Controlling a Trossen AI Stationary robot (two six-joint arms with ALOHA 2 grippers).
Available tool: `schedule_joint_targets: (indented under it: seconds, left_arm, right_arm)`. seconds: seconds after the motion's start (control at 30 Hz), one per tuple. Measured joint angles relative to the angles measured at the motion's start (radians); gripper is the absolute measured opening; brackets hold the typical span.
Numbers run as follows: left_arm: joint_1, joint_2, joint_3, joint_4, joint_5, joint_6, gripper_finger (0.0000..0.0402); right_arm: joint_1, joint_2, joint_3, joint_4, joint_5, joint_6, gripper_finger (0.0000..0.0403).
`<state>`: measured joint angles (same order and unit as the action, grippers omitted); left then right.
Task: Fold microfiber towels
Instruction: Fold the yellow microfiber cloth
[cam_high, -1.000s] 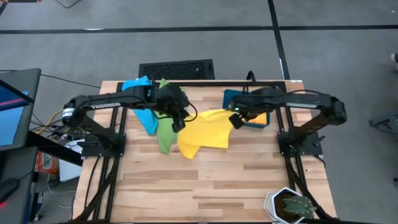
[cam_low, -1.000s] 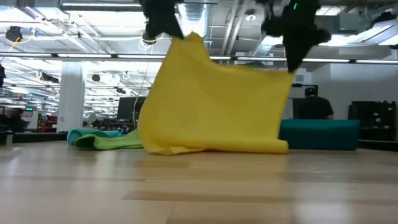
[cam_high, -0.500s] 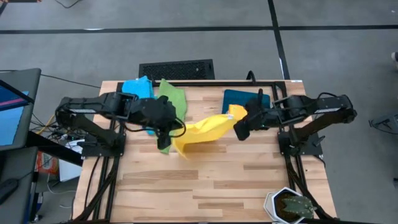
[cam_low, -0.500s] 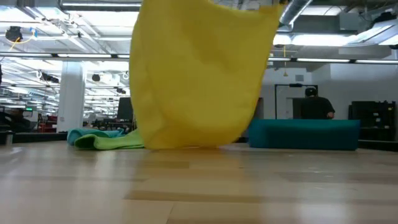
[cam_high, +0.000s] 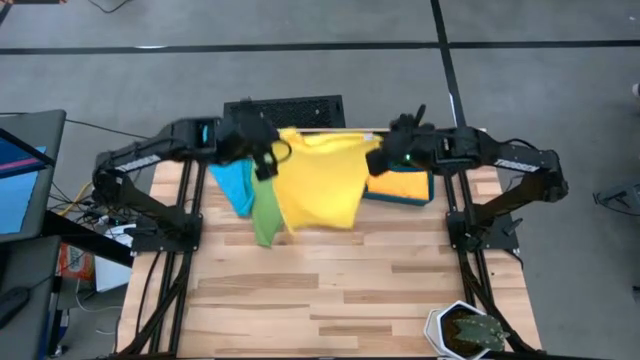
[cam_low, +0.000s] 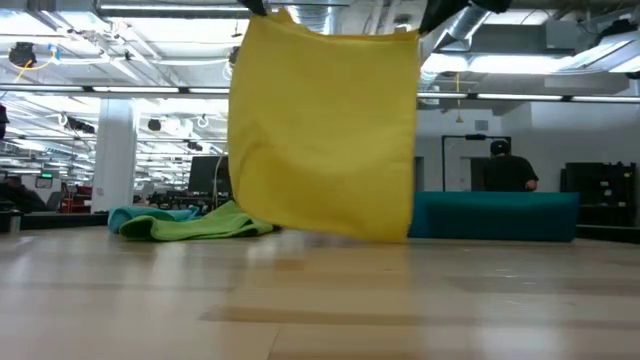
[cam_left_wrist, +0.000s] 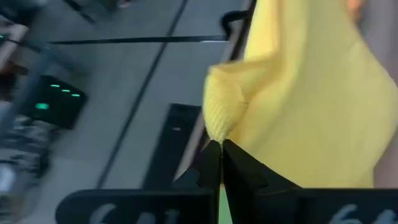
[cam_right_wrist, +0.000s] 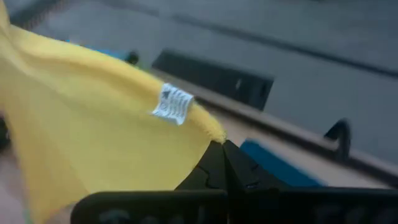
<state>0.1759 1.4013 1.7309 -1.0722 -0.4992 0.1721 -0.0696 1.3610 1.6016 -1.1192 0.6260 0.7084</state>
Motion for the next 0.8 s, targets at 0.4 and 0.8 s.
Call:
schedule_joint_targets:
  seconds: [0.4,0.8]
  left_arm:
    - [0.019,-0.119,0.001,-0.119,0.315,0.049,0.0]
    - [-0.503,-0.135,-0.503,0.104,0.363,-0.491,0.0]
  right_arm:
    - [0.197,-0.018,0.07,0.022,-0.002,0.041,0.0003]
    - [0.718,0.247,-0.025,-0.035,-0.061,0.642,0.0003]
